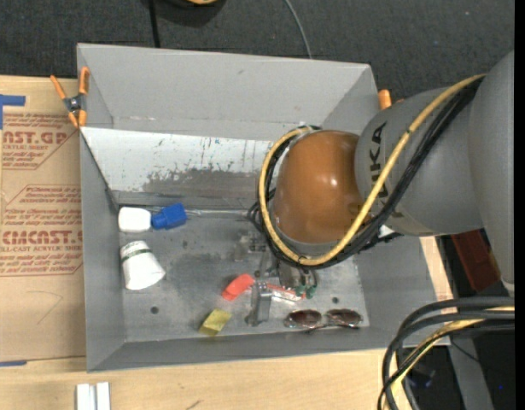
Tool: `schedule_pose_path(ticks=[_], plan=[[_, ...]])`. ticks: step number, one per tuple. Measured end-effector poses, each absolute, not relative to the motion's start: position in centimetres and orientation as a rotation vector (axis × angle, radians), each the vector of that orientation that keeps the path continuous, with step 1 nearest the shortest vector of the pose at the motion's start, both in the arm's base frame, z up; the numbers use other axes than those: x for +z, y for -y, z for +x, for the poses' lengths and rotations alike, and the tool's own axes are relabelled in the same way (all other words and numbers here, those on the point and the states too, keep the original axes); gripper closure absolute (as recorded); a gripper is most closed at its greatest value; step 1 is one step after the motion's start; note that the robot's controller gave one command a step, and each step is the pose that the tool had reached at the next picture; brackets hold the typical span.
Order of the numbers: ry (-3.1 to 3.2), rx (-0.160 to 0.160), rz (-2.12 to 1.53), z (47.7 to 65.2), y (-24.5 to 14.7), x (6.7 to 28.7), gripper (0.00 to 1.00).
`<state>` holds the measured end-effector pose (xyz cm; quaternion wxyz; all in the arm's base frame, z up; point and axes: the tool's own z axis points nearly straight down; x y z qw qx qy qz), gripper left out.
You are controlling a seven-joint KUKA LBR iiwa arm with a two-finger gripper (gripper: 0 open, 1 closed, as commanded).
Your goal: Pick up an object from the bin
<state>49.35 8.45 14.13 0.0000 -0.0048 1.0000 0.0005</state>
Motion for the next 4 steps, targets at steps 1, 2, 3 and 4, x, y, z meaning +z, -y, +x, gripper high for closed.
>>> schedule_pose_path(ticks=[1, 2, 3, 4], plan=[[-3.137, 0.003, -0.116, 48.5, -6.3, 10.1, 0.00], [-3.121, 0.004, -0.358, 48.4, -3.9, 7.0, 1.00], [-3.121, 0.004, -0.359, 48.4, -3.9, 7.0, 1.00], [-3.123, 0.005, -0.342, 48.4, -4.0, 7.0, 1.00]])
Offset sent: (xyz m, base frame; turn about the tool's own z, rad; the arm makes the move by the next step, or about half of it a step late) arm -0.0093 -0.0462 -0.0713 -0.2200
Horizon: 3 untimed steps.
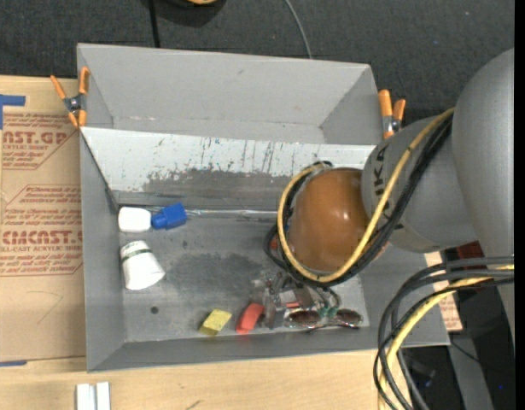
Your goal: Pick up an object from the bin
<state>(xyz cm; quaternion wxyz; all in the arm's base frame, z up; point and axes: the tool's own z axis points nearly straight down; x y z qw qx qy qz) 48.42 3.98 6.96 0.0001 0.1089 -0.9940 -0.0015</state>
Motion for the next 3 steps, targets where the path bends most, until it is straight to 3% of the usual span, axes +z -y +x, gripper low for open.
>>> schedule_pose_path(ticks=[3], plan=[[3.132, -0.008, 0.227, 48.8, -3.8, 8.0, 1.00]])
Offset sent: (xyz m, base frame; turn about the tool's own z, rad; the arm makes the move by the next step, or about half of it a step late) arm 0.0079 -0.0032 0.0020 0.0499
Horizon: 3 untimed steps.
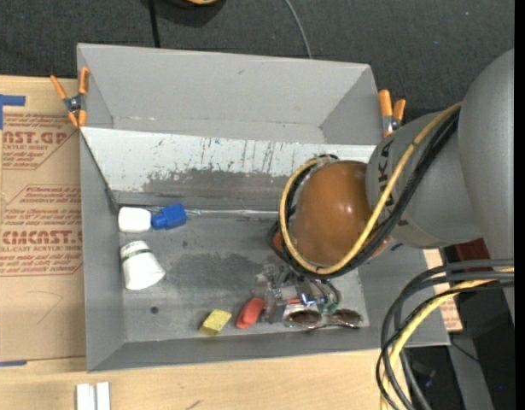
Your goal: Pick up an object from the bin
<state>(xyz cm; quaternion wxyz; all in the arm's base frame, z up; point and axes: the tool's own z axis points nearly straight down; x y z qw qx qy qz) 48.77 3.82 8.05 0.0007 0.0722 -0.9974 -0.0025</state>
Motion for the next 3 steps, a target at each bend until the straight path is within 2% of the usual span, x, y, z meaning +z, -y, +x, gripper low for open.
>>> schedule_pose_path(ticks=[1, 3], plan=[[3.134, -0.008, 0.215, 49.2, -3.7, 8.2, 1.00], [3.136, -0.011, 0.137, 49.1, -2.6, 7.0, 1.00]])
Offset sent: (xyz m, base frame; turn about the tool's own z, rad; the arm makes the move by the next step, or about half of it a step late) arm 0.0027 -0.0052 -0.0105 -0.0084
